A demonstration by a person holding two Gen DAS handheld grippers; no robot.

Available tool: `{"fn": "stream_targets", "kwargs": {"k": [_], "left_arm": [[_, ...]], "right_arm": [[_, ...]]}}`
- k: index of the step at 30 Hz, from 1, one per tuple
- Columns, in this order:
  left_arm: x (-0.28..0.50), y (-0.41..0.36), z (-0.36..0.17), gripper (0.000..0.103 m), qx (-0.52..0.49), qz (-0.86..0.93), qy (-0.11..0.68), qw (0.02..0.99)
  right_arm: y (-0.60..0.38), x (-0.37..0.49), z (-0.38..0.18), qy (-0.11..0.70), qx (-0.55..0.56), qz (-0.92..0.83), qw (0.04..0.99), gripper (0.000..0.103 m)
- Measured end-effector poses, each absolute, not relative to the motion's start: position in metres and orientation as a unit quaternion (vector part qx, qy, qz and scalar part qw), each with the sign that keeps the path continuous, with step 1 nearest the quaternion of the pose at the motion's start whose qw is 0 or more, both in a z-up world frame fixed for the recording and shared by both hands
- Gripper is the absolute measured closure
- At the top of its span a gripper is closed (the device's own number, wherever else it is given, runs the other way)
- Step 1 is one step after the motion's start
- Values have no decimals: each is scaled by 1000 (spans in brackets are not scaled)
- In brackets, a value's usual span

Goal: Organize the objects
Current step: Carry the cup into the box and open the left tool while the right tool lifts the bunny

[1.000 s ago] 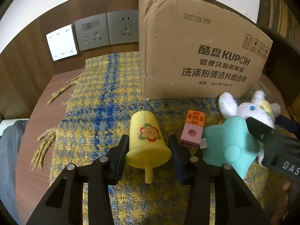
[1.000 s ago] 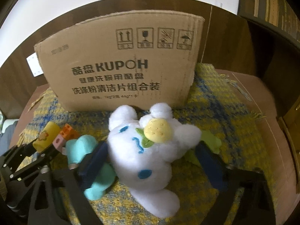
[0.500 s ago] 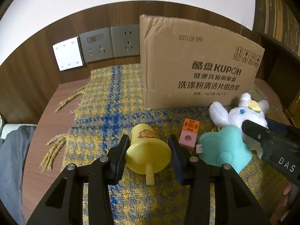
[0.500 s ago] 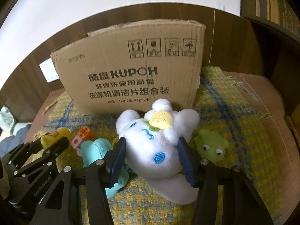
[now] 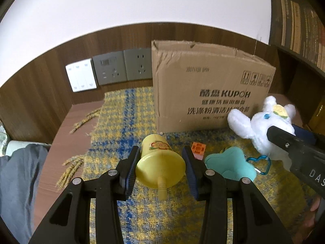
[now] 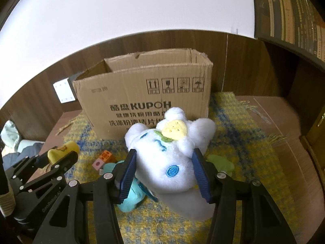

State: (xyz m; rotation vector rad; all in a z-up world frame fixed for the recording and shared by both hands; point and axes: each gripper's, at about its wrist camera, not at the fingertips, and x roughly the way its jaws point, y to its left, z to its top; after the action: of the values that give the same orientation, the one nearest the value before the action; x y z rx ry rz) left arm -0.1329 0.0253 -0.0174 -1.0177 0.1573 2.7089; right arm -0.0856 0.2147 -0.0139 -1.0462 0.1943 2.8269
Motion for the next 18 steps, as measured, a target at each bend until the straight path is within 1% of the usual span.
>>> {"fn": "stream_targets", "kwargs": {"k": [18], "left_arm": [[-124, 37, 44, 61, -291, 946, 59, 127]], "right_arm": [[221, -77, 44, 53, -285, 955, 62, 49]]}}
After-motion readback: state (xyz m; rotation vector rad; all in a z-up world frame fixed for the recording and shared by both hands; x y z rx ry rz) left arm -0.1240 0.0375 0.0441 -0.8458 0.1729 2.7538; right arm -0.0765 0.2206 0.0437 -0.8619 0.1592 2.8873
